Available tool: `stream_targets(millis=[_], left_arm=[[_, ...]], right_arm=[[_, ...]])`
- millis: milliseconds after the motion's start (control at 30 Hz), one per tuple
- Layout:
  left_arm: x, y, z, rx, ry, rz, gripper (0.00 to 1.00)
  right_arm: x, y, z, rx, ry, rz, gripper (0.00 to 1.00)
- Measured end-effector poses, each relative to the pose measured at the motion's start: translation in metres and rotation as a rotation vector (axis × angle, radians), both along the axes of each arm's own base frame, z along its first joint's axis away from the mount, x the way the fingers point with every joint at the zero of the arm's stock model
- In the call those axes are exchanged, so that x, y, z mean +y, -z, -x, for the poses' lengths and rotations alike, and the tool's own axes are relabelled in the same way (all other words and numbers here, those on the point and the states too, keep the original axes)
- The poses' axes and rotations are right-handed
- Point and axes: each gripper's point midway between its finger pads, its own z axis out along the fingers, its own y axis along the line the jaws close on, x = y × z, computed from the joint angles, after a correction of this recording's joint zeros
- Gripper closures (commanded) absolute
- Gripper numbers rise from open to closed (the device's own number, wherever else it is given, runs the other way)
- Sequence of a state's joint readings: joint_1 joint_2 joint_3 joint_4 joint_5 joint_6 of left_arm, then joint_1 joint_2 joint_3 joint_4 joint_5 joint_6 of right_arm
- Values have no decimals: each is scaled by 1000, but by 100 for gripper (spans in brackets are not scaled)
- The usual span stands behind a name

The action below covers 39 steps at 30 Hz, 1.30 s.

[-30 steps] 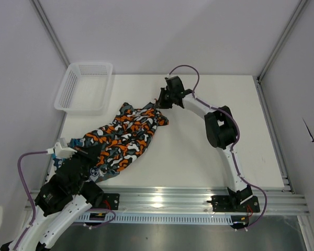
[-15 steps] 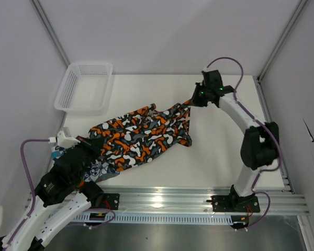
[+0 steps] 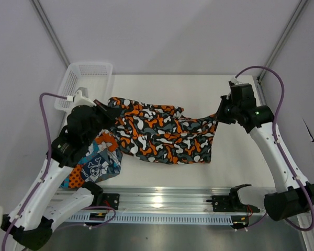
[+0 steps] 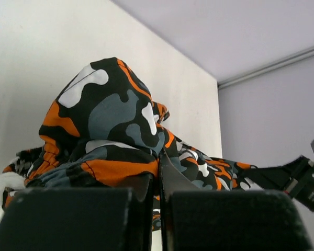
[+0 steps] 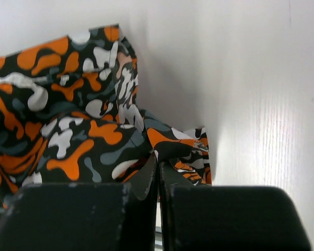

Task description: Fold and stack the shorts

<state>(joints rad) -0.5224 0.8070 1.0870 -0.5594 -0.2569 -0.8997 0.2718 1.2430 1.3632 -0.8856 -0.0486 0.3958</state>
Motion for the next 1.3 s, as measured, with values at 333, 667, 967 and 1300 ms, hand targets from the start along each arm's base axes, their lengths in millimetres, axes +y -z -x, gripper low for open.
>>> stream_targets(millis=[333,667,967,1300], left_arm=[[23,93,-25,190,-25,-9,100],[28,116,-49,231,-12,-48,100],[23,131,-81,254,12,-48,100],[5,167,-120,355,140,-40,70]], right_arm=[[-31,59,47,108,57,-10,100],[-29,99,34,214,44,-7,99],[-46,118,-11,241,106,-15,93],[-70,143,-34,244,160,-94,38]])
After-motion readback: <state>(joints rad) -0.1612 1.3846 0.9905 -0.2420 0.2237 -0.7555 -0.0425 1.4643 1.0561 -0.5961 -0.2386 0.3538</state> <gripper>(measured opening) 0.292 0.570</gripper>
